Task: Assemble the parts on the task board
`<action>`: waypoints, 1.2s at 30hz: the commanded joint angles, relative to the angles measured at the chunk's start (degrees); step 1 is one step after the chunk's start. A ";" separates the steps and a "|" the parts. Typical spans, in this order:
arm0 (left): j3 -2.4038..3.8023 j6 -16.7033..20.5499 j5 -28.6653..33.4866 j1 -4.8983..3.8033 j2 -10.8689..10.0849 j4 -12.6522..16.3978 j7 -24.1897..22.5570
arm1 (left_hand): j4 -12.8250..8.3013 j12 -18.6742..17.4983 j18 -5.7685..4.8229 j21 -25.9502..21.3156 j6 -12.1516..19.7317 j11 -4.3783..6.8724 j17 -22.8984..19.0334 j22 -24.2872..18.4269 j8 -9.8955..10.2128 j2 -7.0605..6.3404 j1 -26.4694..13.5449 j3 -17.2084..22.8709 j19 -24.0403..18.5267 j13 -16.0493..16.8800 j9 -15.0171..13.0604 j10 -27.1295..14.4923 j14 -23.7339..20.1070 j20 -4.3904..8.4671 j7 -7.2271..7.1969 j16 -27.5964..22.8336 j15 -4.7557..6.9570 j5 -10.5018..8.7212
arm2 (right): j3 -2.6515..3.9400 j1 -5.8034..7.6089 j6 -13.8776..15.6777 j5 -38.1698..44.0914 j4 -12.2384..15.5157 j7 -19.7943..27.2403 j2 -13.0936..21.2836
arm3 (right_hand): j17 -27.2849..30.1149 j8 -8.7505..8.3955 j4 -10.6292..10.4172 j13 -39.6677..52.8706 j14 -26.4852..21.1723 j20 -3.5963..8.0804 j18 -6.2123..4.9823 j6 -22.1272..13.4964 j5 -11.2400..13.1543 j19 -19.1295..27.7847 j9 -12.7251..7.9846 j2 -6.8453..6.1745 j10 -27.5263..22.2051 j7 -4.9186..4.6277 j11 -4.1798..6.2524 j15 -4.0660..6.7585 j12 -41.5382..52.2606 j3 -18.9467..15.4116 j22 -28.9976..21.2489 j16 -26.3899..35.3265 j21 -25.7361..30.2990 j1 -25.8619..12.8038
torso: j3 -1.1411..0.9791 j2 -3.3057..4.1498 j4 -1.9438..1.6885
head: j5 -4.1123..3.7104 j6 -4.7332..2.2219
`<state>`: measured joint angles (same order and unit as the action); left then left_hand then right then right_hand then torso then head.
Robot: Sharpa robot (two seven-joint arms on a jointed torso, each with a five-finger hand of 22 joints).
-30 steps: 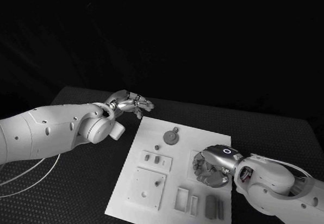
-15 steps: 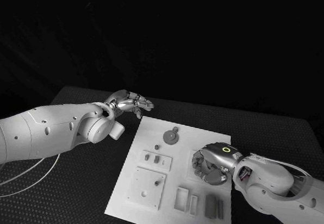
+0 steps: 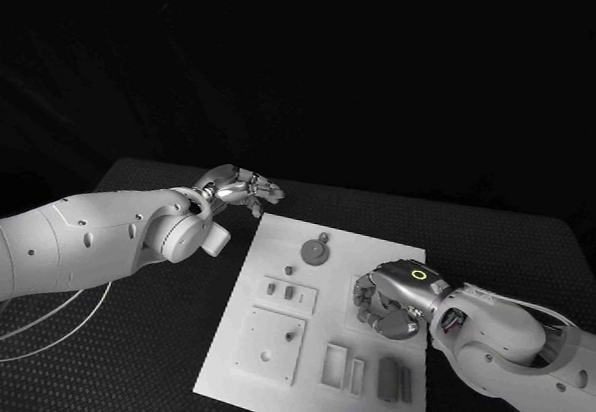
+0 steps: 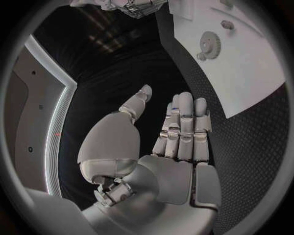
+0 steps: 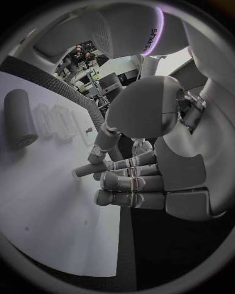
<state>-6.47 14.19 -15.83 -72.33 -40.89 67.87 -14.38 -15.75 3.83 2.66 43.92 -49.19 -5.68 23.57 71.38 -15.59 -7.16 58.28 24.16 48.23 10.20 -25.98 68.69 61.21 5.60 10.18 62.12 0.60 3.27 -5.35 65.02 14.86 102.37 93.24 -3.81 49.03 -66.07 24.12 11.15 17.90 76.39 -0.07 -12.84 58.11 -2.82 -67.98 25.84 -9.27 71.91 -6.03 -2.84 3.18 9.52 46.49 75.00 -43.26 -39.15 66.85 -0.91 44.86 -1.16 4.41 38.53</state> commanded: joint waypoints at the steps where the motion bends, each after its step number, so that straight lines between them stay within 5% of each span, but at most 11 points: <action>1: 0.03 -0.66 0.36 -0.05 0.16 0.06 -0.69 | 0.23 0.25 0.89 -0.16 0.22 -0.12 0.11 0.06 -0.07 0.68 0.01 -0.10 -0.08 -0.07 0.06 -0.27 0.27 0.58 0.00 0.17 -0.02 -0.20 | 0.57 0.00 0.85 -0.70 0.93 0.22 0.40 | -0.09 0.38 0.27 0.14 -0.16 0.20 -2.16 0.53 0.05 -0.40 0.75 0.47 2.11 0.13 0.34 0.64 0.40 -0.04 1.22 -0.25 -0.40 0.03 | 0.06 -0.03 0.02 | 0.14 -0.03; 7: 0.03 -0.65 0.41 -0.05 0.35 -0.23 -0.71 | 0.23 0.24 0.90 -0.17 0.24 -0.12 0.12 0.07 -0.07 0.68 0.00 -0.11 -0.07 -0.07 0.06 -0.28 0.27 0.58 0.01 0.17 -0.02 -0.20 | 2.03 0.45 1.30 -5.10 2.55 0.94 0.61 | -0.10 0.42 0.39 0.22 -0.17 0.24 -2.16 0.55 0.05 -0.40 0.82 0.41 2.14 0.15 0.36 0.67 0.42 -0.11 1.20 -0.33 -0.48 0.01 | 0.11 -0.07 -0.04 | 0.61 -0.04; 17: 0.03 -0.46 0.58 -0.07 0.44 -0.65 -0.72 | 0.22 0.25 0.90 -0.18 0.20 -0.12 0.15 0.09 -0.12 0.66 0.01 -0.13 -0.06 -0.08 0.06 -0.27 0.28 0.59 -0.01 0.18 -0.01 -0.20 | 2.07 0.53 2.81 -7.92 1.90 1.88 -4.57 | -0.07 0.38 0.71 0.29 -0.35 0.25 -2.16 0.45 0.05 -0.25 0.92 0.44 1.95 0.14 0.33 0.64 0.31 -0.17 1.16 -0.37 -0.54 -0.01 | 0.04 -0.02 0.14 | 0.88 -0.06; 23: 0.04 -0.45 0.66 -0.07 0.81 -0.89 -0.74 | 0.21 0.25 0.90 -0.19 0.16 -0.11 0.16 0.10 -0.15 0.65 0.02 -0.13 -0.05 -0.08 0.05 -0.26 0.29 0.59 -0.02 0.18 -0.01 -0.20 | 1.42 0.39 4.49 -6.55 1.57 1.59 -8.17 | -0.05 0.36 0.82 0.32 -0.40 0.25 -2.16 0.40 0.05 -0.20 0.95 0.49 1.91 0.12 0.32 0.63 0.29 -0.19 1.15 -0.39 -0.56 -0.02 | 0.09 -0.02 -0.02 | 1.18 0.27; 34: 0.05 -0.60 0.78 -0.07 1.44 -1.14 -0.84 | 0.21 0.26 0.91 -0.21 0.12 -0.11 0.18 0.11 -0.19 0.68 0.03 -0.13 -0.05 -0.09 0.05 -0.25 0.28 0.59 -0.04 0.17 -0.01 -0.19 | 0.35 -2.77 4.76 -5.08 0.33 1.91 -14.73 | -0.02 0.35 1.12 0.40 -0.38 0.28 -2.16 0.37 0.05 -0.21 1.02 0.54 1.91 0.11 0.32 0.63 0.28 -0.24 1.14 -0.47 -0.66 -0.02 | 0.09 0.01 -0.06 | 1.89 0.51; 36: 0.05 -0.63 0.78 -0.07 1.48 -1.16 -0.78 | 0.21 0.26 0.91 -0.21 0.12 -0.11 0.19 0.12 -0.20 0.68 0.03 -0.13 -0.05 -0.09 0.05 -0.25 0.28 0.59 -0.04 0.17 -0.01 -0.19 | -0.27 -3.22 5.10 -4.55 -0.45 1.71 -15.68 | -0.02 0.35 1.17 0.41 -0.38 0.28 -2.16 0.36 0.04 -0.20 1.03 0.54 1.91 0.11 0.33 0.64 0.28 -0.24 1.14 -0.48 -0.67 -0.02 | 0.10 0.02 -0.03 | 2.14 0.63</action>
<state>-6.46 14.20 -15.54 -72.34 -39.54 66.67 -14.46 -15.75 3.82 2.66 43.92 -49.19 -5.58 23.66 71.41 -15.59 -7.16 58.28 24.16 48.21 10.16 -25.99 68.79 61.20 5.56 10.18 62.12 0.60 3.27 -5.45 62.10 19.12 96.26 93.30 -2.51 33.72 -66.10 24.42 11.97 18.18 76.55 0.00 -12.76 58.26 -2.65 -68.25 26.78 -9.28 71.98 -5.85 -2.77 3.40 9.68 46.33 74.95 -43.46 -39.46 66.90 -0.81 44.86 -1.20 6.30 39.01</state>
